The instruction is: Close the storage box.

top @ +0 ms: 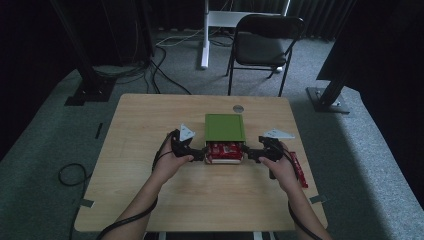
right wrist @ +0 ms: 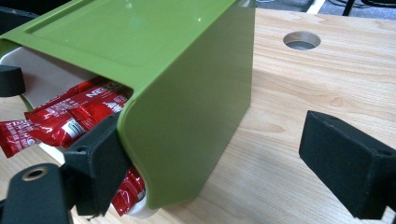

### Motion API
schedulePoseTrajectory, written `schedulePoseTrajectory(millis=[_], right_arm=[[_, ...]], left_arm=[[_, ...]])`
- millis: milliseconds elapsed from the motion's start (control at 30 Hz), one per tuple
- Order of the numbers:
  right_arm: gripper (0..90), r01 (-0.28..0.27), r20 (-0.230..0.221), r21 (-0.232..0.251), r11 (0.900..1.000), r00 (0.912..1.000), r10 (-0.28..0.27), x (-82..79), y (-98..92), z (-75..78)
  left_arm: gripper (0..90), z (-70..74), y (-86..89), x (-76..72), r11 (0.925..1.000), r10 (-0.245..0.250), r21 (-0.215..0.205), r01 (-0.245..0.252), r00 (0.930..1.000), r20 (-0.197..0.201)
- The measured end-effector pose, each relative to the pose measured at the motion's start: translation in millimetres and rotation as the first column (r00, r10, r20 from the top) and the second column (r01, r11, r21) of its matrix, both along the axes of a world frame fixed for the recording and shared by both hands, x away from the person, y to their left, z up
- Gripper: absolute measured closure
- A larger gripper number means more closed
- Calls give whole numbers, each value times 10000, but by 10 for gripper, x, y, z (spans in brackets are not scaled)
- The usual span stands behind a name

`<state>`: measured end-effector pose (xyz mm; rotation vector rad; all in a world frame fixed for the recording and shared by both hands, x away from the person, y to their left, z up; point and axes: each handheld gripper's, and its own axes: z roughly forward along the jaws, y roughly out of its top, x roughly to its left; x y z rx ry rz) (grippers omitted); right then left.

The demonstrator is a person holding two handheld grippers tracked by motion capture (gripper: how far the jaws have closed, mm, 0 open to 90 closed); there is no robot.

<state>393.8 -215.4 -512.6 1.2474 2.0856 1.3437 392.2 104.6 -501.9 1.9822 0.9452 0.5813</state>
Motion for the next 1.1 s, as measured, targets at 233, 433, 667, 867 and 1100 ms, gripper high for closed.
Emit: schedulePoseTrajectory(millis=[233,433,667,867,1100], right_arm=[[103,127,30,64,9999,9999,-127,-5,7,-10],[105,-20,-59,309,9995,10000,22,-37,8,2],[105,15,83,298,9996,10000,-18,-117,-21,63],[105,154,87,171,9997,9998,-155,-188,-115,56],[105,314,79,-38,9995,9995,-314,-287,-241,4]], left_arm=[[41,7,-7,10,10000,0,-1,0,9999,-139],[53,48,10,-60,9986,-226,-490,221,9997,-101],[52,109,91,-144,9986,-216,-486,212,9997,-71],[44,78,221,-232,9994,47,-342,-49,10000,-72],[39,32,404,-287,9988,444,-199,-447,9989,-145]])
